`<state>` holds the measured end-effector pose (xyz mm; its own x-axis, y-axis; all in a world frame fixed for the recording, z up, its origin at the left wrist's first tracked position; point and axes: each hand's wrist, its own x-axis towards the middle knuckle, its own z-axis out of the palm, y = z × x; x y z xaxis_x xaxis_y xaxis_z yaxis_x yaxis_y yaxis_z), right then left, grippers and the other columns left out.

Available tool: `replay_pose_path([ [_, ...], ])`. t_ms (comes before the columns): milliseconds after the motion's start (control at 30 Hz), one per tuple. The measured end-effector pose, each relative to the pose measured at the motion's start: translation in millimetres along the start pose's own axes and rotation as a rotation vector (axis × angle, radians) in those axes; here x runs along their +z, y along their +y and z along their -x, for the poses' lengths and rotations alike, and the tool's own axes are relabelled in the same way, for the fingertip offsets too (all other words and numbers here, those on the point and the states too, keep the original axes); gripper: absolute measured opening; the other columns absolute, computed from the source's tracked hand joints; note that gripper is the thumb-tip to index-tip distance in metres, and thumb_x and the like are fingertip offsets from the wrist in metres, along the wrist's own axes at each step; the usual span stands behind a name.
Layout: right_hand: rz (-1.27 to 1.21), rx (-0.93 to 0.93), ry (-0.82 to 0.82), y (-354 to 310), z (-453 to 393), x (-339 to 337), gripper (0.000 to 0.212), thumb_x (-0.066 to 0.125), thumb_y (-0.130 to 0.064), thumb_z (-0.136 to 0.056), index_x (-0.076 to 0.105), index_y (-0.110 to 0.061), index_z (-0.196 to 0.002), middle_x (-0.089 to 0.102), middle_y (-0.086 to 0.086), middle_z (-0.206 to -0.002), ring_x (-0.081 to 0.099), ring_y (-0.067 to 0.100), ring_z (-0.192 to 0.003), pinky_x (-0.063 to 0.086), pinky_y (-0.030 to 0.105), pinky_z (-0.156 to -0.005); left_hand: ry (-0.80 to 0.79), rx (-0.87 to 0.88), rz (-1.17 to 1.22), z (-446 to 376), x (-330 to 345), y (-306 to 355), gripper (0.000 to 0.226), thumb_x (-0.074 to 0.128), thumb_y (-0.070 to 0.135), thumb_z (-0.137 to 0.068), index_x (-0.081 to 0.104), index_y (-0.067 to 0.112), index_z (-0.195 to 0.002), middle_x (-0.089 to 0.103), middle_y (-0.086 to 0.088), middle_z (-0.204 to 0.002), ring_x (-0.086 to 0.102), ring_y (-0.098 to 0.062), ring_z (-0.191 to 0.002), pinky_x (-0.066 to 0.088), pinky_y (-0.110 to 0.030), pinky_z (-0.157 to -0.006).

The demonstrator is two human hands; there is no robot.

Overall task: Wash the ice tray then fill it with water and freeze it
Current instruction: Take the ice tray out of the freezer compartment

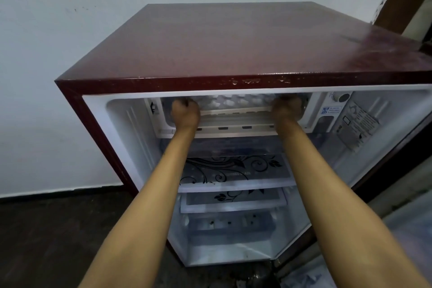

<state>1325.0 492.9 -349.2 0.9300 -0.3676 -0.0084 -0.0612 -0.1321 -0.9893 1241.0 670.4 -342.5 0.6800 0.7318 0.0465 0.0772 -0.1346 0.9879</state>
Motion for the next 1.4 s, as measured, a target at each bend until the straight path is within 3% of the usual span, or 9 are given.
replay_pose_path([
  [100, -0.070, 0.048, 0.024, -1.2, 8.7, -11.3, 0.026, 0.049, 0.002, -0.090, 0.061, -0.003, -0.112, 0.064, 0.006, -0.102, 0.061, 0.023, -0.102, 0.052, 0.028, -0.093, 0.057, -0.027, 0.161, 13.2, -6.5, 3.5, 0.025, 0.036, -0.006, -0.090, 0.054, 0.010, -0.083, 0.051, 0.000, -0.077, 0.047, -0.011, -0.073, 0.036, -0.019, -0.068],
  [167, -0.094, 0.084, 0.023, -1.5, 19.3, -21.9, 0.025, 0.045, 0.005, -0.089, 0.056, -0.005, -0.108, 0.061, 0.003, -0.096, 0.056, 0.020, -0.095, 0.050, 0.021, -0.075, 0.101, -0.049, 0.245, 25.5, -12.4, 6.7, 0.025, 0.037, -0.005, -0.092, 0.057, 0.007, -0.103, 0.055, -0.002, -0.094, 0.051, -0.013, -0.087, 0.038, -0.013, -0.072],
  [300, -0.232, 0.106, 0.001, 0.1, 57.0, -49.4, 0.026, 0.052, 0.008, -0.084, 0.062, -0.006, -0.105, 0.063, 0.004, -0.095, 0.059, 0.013, -0.078, 0.045, 0.013, -0.056, 0.122, -0.030, 0.332, 59.8, -29.0, 7.0, 0.023, 0.043, 0.000, -0.093, 0.058, 0.005, -0.110, 0.060, -0.005, -0.105, 0.057, -0.014, -0.094, 0.045, -0.008, -0.070],
  [567, -0.390, 0.166, 0.058, 28.4, 148.4, -125.6, 0.032, 0.060, -0.003, -0.088, 0.054, -0.016, -0.117, 0.061, 0.002, -0.111, 0.060, 0.018, -0.100, 0.053, 0.033, -0.087, 0.088, -0.119, 0.422, 151.2, -62.7, -0.5, 0.029, 0.045, 0.002, -0.094, 0.056, 0.009, -0.120, 0.061, -0.003, -0.115, 0.059, -0.009, -0.099, 0.049, -0.012, -0.073],
  [700, -0.503, 0.198, 0.146, 44.4, 195.2, -179.6, 0.038, 0.057, 0.006, -0.087, 0.052, -0.015, -0.119, 0.060, 0.005, -0.113, 0.061, 0.017, -0.096, 0.051, 0.024, -0.076, 0.038, -0.171, 0.435, 209.9, -74.1, -10.1, 0.030, 0.043, 0.001, -0.094, 0.059, 0.011, -0.117, 0.061, 0.002, -0.111, 0.059, -0.003, -0.093, 0.046, -0.002, -0.060],
  [833, -0.536, 0.183, 0.262, 58.7, 246.3, -242.8, 0.044, 0.057, 0.010, -0.086, 0.053, -0.009, -0.124, 0.062, 0.005, -0.110, 0.061, 0.016, -0.093, 0.052, 0.021, -0.074, -0.065, -0.232, 0.413, 272.4, -80.0, -21.5, 0.026, 0.042, 0.002, -0.096, 0.060, 0.012, -0.112, 0.061, 0.006, -0.103, 0.059, -0.002, -0.090, 0.046, -0.005, -0.059],
  [967, -0.554, 0.181, 0.385, 73.9, 300.0, -310.6, 0.046, 0.056, 0.009, -0.087, 0.051, -0.006, -0.130, 0.064, 0.008, -0.116, 0.064, 0.019, -0.099, 0.052, 0.033, -0.088, -0.234, -0.248, 0.369, 336.2, -81.0, -24.4, 0.026, 0.040, 0.003, -0.097, 0.060, 0.015, -0.109, 0.060, -0.001, -0.113, 0.059, -0.011, -0.102, 0.048, -0.017, -0.078],
  [1100, -0.578, 0.123, 0.543, 81.2, 357.8, -385.5, 0.038, 0.056, 0.012, -0.085, 0.060, -0.008, -0.118, 0.070, 0.003, -0.101, 0.066, 0.016, -0.089, 0.054, 0.028, -0.078, -0.428, -0.242, 0.362, 402.3, -69.5, -15.7, 0.025, 0.042, 0.002, -0.094, 0.060, 0.014, -0.106, 0.063, -0.006, -0.113, 0.062, -0.017, -0.101, 0.051, -0.019, -0.074],
  [1400, -0.702, 0.041, 1.186, 79.4, 469.0, -529.2, 0.032, 0.051, 0.005, -0.082, 0.066, -0.012, -0.105, 0.071, 0.011, -0.104, 0.068, 0.025, -0.095, 0.058, 0.033, -0.077, -0.940, -0.284, 0.332, 567.6, -41.5, 3.1, 0.022, 0.049, 0.005, -0.092, 0.064, 0.019, -0.100, 0.066, -0.005, -0.109, 0.063, -0.023, -0.105, 0.053, -0.038, -0.092],
])
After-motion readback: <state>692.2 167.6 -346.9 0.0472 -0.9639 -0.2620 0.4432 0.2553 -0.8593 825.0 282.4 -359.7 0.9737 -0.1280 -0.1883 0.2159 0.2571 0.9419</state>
